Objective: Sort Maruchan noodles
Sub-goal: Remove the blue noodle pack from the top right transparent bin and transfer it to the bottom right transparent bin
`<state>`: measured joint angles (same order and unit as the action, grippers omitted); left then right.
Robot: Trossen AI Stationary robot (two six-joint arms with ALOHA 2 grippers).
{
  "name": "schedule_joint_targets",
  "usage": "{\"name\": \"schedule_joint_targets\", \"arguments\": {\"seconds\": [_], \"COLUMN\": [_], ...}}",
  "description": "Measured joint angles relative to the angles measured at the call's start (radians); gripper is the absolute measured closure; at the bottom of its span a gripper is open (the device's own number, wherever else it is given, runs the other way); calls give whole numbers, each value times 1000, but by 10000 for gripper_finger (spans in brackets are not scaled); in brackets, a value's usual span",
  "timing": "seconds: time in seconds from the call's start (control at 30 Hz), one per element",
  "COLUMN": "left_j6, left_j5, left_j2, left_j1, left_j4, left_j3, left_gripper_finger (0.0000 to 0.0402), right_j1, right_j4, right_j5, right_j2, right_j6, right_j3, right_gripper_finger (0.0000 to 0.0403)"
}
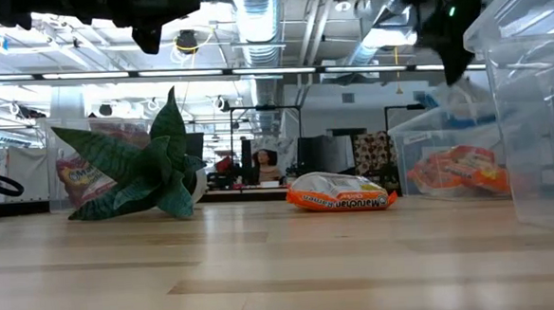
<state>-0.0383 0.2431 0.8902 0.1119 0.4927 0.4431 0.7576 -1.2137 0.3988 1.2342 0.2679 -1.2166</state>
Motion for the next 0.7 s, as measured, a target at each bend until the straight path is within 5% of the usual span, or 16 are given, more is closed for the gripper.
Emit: {"name": "schedule_joint_targets", "arguments": {"seconds": [0.13, 0.33, 0.53, 0.7], "left_j6": [0, 0, 0, 0], "left_j5": [0, 0, 4, 4], "left_j2": [0, 0, 0, 0], "left_j1": [0, 0, 0, 0], "left_j4": [0, 0, 0, 0], "left_j3": [0, 0, 0, 0], "left_gripper_finger": [401, 401, 401, 401], "right_j1": [-49, -230, -567, -926], "right_j4": [-16, -69, -78, -83], "right_j5": [-11, -166, -320, -331], "right_j2": [-98, -206, -249, -198], "right_j6": [22, 60, 189, 336], "right_j3": [-67, -168, -195, -195], "right_gripper_finger": [396, 396, 396, 396]}}
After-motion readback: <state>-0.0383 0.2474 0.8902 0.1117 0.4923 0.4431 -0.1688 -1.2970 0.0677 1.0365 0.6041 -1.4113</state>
